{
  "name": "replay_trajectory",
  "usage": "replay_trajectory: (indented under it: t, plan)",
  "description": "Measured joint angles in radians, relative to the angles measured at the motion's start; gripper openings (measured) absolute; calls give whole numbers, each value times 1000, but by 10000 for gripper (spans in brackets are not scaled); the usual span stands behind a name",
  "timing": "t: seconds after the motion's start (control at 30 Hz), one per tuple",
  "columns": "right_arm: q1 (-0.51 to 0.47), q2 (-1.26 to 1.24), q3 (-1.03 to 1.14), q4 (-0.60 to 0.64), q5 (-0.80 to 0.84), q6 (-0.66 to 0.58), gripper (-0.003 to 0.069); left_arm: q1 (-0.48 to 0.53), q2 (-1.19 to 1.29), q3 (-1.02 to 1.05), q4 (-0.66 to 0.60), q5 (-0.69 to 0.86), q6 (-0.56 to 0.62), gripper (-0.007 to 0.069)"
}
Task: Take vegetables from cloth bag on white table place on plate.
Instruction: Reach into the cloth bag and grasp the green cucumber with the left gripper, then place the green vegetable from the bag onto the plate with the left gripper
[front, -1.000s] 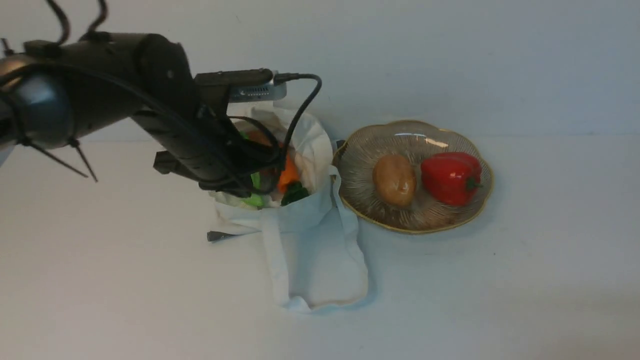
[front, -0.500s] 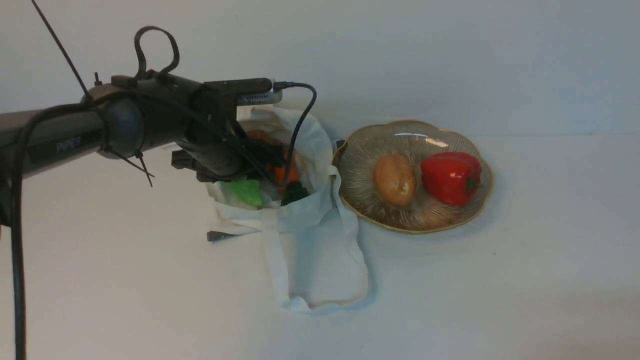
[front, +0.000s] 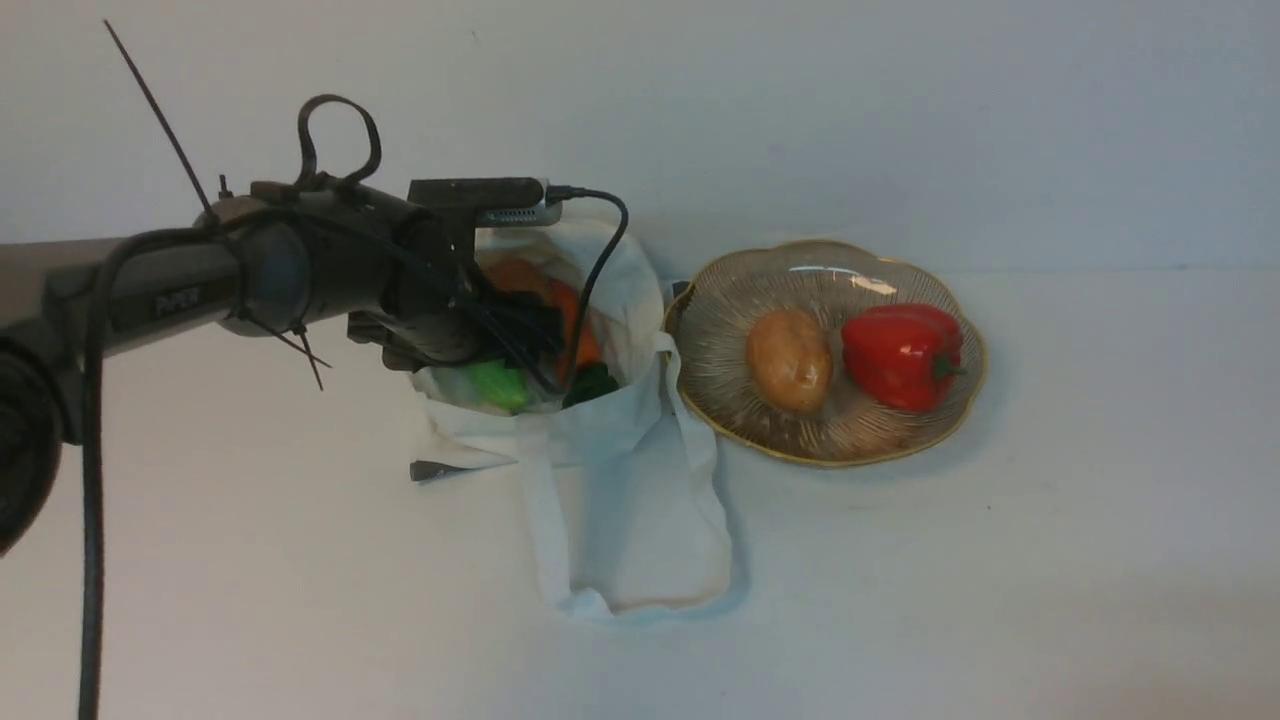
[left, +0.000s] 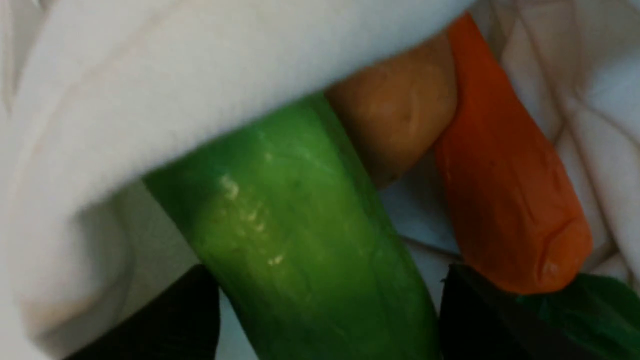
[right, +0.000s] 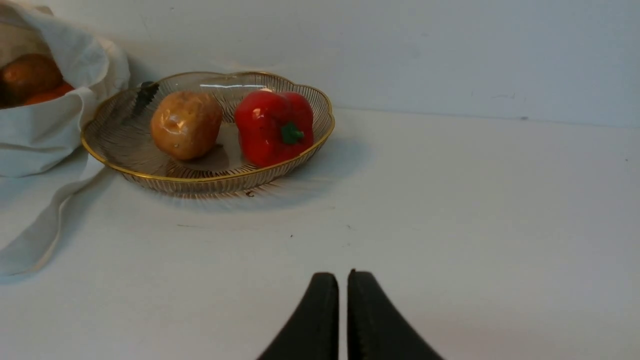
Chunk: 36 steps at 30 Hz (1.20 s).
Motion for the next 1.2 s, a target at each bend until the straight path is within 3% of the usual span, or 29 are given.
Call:
replay_trajectory:
  t: [0.13, 0.5, 0.67, 0.77, 0.83, 0.87, 0.97, 1.03, 1.2]
  plan:
    - [0, 0, 0, 0, 0, 0, 22, -4, 2, 0, 0, -16, -1, 419]
    - [0, 0, 0, 0, 0, 0, 22, -30, -43, 1, -119, 103, 4, 418]
    - [0, 0, 0, 0, 0, 0, 22, -36, -199, 0, -274, 233, 76, 418]
    - [0, 0, 0, 0, 0, 0, 22, -68, -248, -1, -386, 255, 142, 418]
    - [0, 0, 0, 0, 0, 0, 22, -124, -260, -1, -500, 255, 279, 418]
    - [0, 0, 0, 0, 0, 0, 22, -129, -260, -1, -508, 255, 279, 418]
    - [0, 0, 0, 0, 0, 0, 22, -209, -215, -12, -651, 259, 503, 418]
    - [0, 0, 0, 0, 0, 0, 22, -232, -165, -47, -710, 264, 585, 418]
    - [0, 0, 0, 0, 0, 0, 22, -242, -22, -225, -753, 274, 662, 418]
